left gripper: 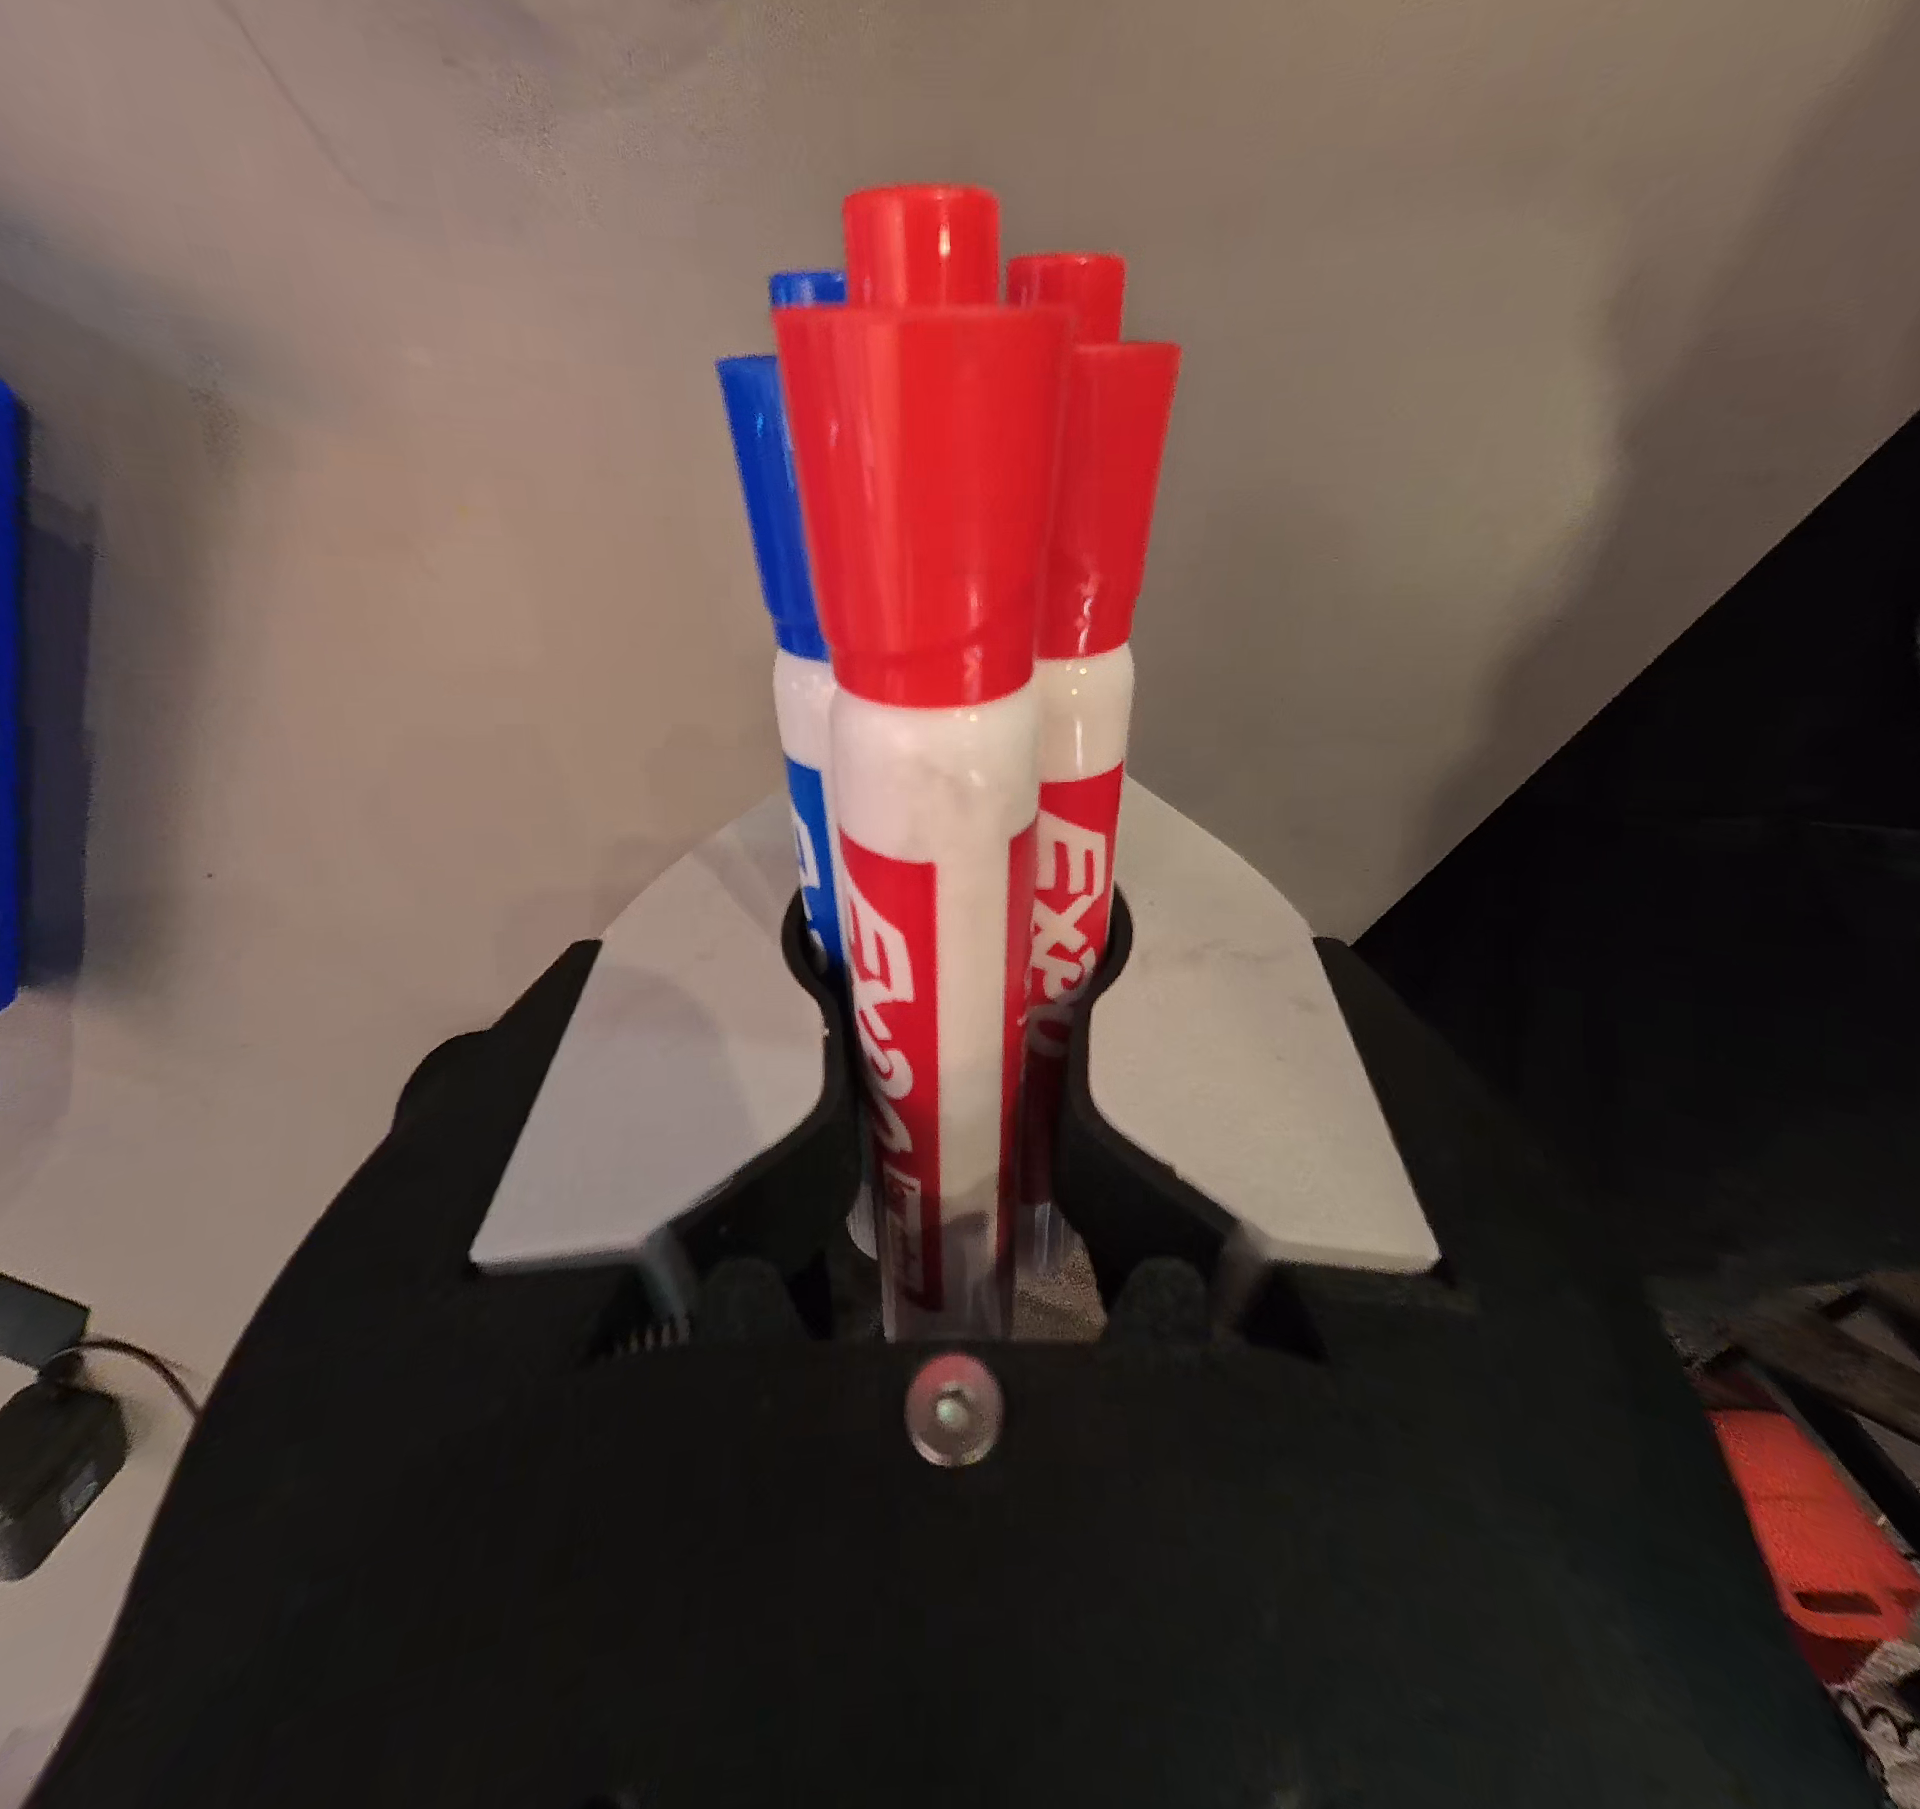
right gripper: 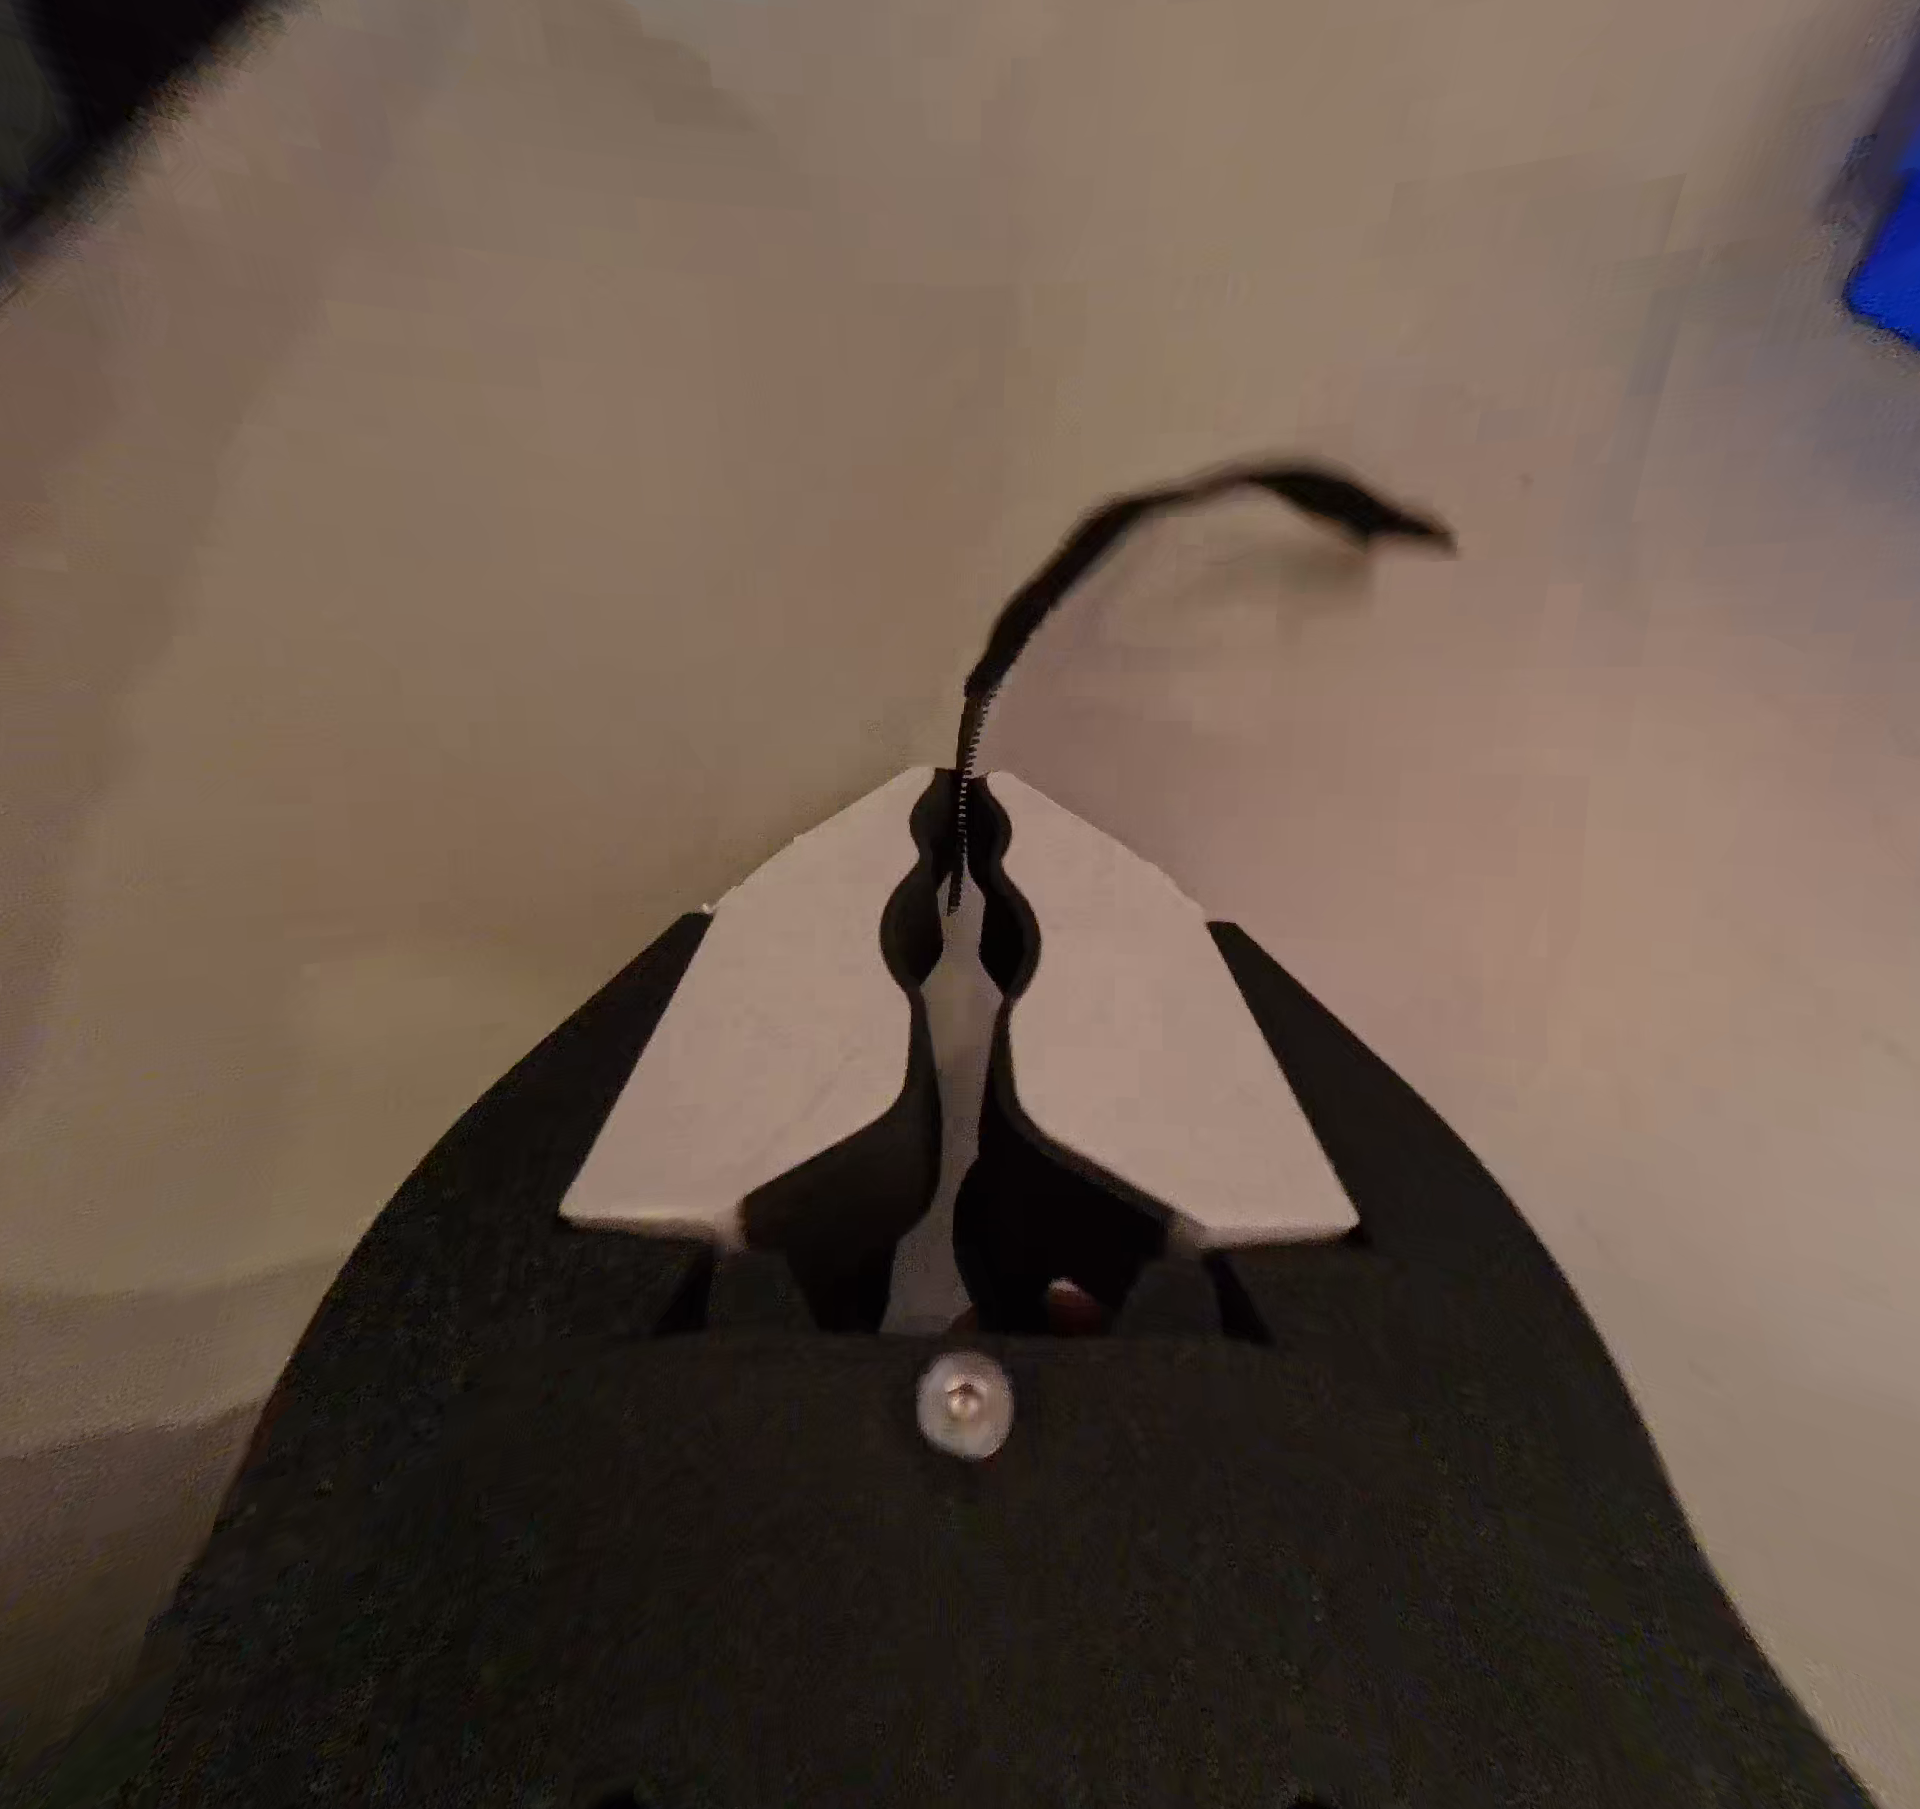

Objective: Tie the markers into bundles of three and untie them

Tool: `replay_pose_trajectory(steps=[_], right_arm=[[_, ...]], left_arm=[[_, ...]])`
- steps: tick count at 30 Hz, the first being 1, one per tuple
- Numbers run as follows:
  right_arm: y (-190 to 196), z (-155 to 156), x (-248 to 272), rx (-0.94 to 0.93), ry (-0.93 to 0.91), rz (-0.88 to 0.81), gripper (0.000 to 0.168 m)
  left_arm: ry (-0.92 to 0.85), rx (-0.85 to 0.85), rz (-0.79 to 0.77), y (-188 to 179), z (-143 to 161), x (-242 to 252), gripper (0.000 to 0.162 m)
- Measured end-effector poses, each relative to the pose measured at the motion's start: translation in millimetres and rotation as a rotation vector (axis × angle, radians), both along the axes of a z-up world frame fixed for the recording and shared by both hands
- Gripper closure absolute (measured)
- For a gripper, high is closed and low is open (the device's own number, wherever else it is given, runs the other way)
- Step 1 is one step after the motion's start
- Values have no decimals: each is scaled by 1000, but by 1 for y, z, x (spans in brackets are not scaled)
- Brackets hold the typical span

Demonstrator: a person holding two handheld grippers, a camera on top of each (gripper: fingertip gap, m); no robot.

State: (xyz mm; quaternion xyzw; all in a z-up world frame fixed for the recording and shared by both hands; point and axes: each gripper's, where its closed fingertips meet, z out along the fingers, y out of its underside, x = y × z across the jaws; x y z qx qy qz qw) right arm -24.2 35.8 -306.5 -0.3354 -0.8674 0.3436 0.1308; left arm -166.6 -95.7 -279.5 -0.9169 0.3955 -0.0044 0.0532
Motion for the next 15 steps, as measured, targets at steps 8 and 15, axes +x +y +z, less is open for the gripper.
replay_pose_trajectory(steps=[8, 15], right_arm=[[-65, 96, 45, -509, -91, 471, 167], [-98, 129, 28, -592, -185, 739, 167]], left_arm=[[27, -13, -55, 3, -1, -2, 119], [17, -35, -153, 3, -4, 19, 120]])
